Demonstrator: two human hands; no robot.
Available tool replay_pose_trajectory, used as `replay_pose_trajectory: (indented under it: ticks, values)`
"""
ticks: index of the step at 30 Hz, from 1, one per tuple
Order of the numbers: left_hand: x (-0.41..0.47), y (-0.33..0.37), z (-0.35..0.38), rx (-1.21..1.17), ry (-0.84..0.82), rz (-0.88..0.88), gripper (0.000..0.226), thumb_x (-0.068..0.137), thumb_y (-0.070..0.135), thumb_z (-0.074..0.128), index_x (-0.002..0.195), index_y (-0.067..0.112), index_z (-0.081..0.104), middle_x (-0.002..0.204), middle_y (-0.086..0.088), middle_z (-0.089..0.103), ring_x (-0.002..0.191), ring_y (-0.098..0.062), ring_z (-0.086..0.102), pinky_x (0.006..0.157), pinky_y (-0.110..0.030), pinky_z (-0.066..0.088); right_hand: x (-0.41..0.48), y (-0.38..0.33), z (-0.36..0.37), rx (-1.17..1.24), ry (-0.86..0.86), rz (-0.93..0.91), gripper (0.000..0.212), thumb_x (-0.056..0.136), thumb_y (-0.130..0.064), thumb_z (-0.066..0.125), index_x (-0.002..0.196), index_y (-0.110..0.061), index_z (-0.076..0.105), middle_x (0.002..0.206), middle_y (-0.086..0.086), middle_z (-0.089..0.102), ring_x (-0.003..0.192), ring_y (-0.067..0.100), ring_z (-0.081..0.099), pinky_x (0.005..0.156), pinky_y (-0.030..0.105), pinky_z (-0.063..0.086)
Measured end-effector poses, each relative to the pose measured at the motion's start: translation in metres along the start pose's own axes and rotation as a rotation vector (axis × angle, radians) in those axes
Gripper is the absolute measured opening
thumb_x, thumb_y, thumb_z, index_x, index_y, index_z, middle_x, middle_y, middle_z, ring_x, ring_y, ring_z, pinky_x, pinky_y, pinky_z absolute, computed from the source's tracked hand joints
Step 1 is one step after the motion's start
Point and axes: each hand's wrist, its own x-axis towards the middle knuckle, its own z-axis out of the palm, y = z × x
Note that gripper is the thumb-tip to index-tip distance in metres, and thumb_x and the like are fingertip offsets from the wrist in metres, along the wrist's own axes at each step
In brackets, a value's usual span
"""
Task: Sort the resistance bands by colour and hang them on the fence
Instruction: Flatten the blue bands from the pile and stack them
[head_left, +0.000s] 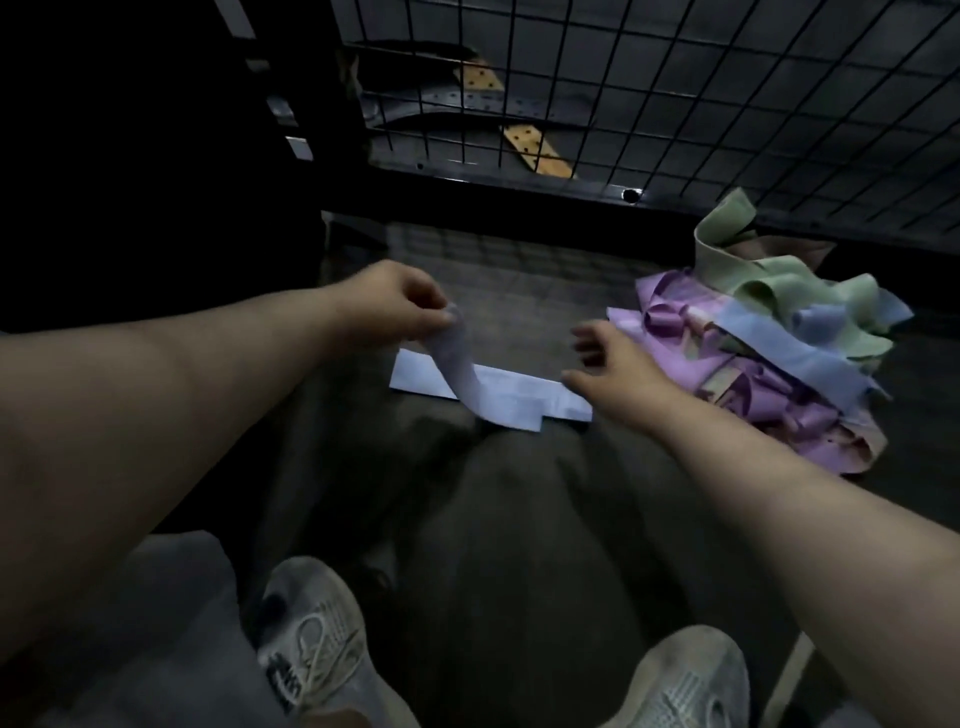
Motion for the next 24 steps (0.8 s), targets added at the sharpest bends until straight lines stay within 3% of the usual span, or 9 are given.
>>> replay_pose_trajectory:
  ticks: [2, 4, 8, 10, 12, 14, 19, 21, 24]
  values:
    - [0.002, 0.018, 0.004, 0.16, -0.146, 0.084, 0.015, 0.09, 0.027, 0.071, 0.096, 0.013, 0.072, 0.09, -0.003, 0.073, 0.083, -0.014, 0.067, 0.079, -0.032, 0.054, -0.002, -0.034, 0.003, 0.085, -0.136, -0.232, 0.066, 0.086, -0.018, 0.075, 0.144, -0.018, 0.043, 0.129, -0.006, 0.055, 0.119, 0.006, 0.052, 0.102, 0.02, 0.041]
    - [0.003, 0.03, 0.013, 0.126, -0.225, 0.086, 0.009, 0.089, 0.027, 0.073, 0.091, 0.019, 0.071, 0.089, 0.002, 0.074, 0.087, -0.012, 0.069, 0.083, -0.03, 0.055, -0.003, -0.061, 0.003, 0.091, -0.237, -0.302, 0.063, 0.086, -0.021, 0.075, 0.142, -0.022, 0.045, 0.125, -0.005, 0.062, 0.116, 0.007, 0.058, 0.101, 0.024, 0.046]
    - [-0.012, 0.042, 0.018, -0.577, -0.211, -0.028, 0.001, 0.09, 0.011, 0.062, 0.09, 0.012, 0.061, 0.077, -0.006, 0.066, 0.065, -0.017, 0.066, 0.07, -0.033, 0.056, -0.006, -0.093, -0.014, -0.086, -0.05, -0.27, 0.018, 0.087, -0.022, 0.072, 0.103, -0.016, 0.065, 0.081, -0.006, 0.061, 0.075, 0.012, 0.059, 0.068, 0.032, 0.051]
    - [-0.02, 0.041, 0.013, -0.753, -0.356, -0.05, 0.029, 0.092, 0.028, 0.053, 0.112, 0.008, 0.062, 0.099, -0.015, 0.072, 0.086, -0.029, 0.07, 0.086, -0.044, 0.055, -0.013, -0.104, -0.026, 0.181, -0.06, -0.241, 0.006, 0.091, -0.014, 0.068, 0.087, -0.014, 0.064, 0.077, 0.0, 0.061, 0.072, 0.014, 0.06, 0.068, 0.037, 0.056]
    - [-0.025, 0.036, 0.012, -0.715, -0.488, -0.028, 0.054, 0.097, 0.049, 0.042, 0.127, 0.007, 0.057, 0.124, -0.02, 0.064, 0.112, -0.039, 0.061, 0.102, -0.051, 0.046, -0.017, -0.112, -0.037, 0.55, -0.06, -0.164, 0.007, 0.095, -0.006, 0.061, 0.089, -0.01, 0.062, 0.081, 0.007, 0.064, 0.072, 0.016, 0.063, 0.066, 0.034, 0.058]
    - [-0.028, 0.031, 0.014, -0.675, -0.497, -0.05, 0.065, 0.095, 0.061, 0.041, 0.123, 0.005, 0.058, 0.121, -0.026, 0.061, 0.111, -0.042, 0.058, 0.107, -0.05, 0.041, -0.015, -0.116, -0.047, 0.739, 0.049, -0.094, 0.005, 0.097, -0.005, 0.057, 0.095, -0.004, 0.062, 0.083, 0.012, 0.064, 0.072, 0.021, 0.064, 0.063, 0.032, 0.057]
    - [-0.03, 0.006, 0.014, -0.386, -0.362, -0.085, 0.007, 0.087, 0.013, 0.069, 0.087, 0.006, 0.065, 0.075, -0.007, 0.065, 0.073, -0.02, 0.06, 0.073, -0.028, 0.051, 0.001, -0.09, -0.058, 1.187, 0.211, 0.233, 0.011, 0.097, -0.007, 0.053, 0.105, -0.009, 0.06, 0.084, 0.005, 0.066, 0.073, 0.016, 0.066, 0.05, 0.022, 0.052]
    - [-0.026, -0.015, 0.008, -0.354, -0.283, -0.182, 0.007, 0.084, 0.007, 0.072, 0.08, 0.008, 0.067, 0.069, -0.007, 0.063, 0.065, -0.018, 0.058, 0.063, -0.028, 0.048, 0.007, -0.068, -0.045, 1.201, 0.224, 0.328, 0.011, 0.096, -0.004, 0.053, 0.104, -0.007, 0.061, 0.088, 0.007, 0.066, 0.076, 0.016, 0.066, 0.055, 0.026, 0.057]
    - [-0.012, -0.046, -0.005, -0.232, -0.14, -0.299, 0.012, 0.074, 0.013, 0.083, 0.08, 0.012, 0.072, 0.078, -0.009, 0.067, 0.071, -0.022, 0.059, 0.066, -0.027, 0.045, 0.008, -0.036, -0.01, 1.007, 0.191, 0.455, 0.012, 0.095, 0.001, 0.053, 0.086, -0.007, 0.057, 0.077, 0.009, 0.061, 0.064, 0.015, 0.06, 0.055, 0.026, 0.058]
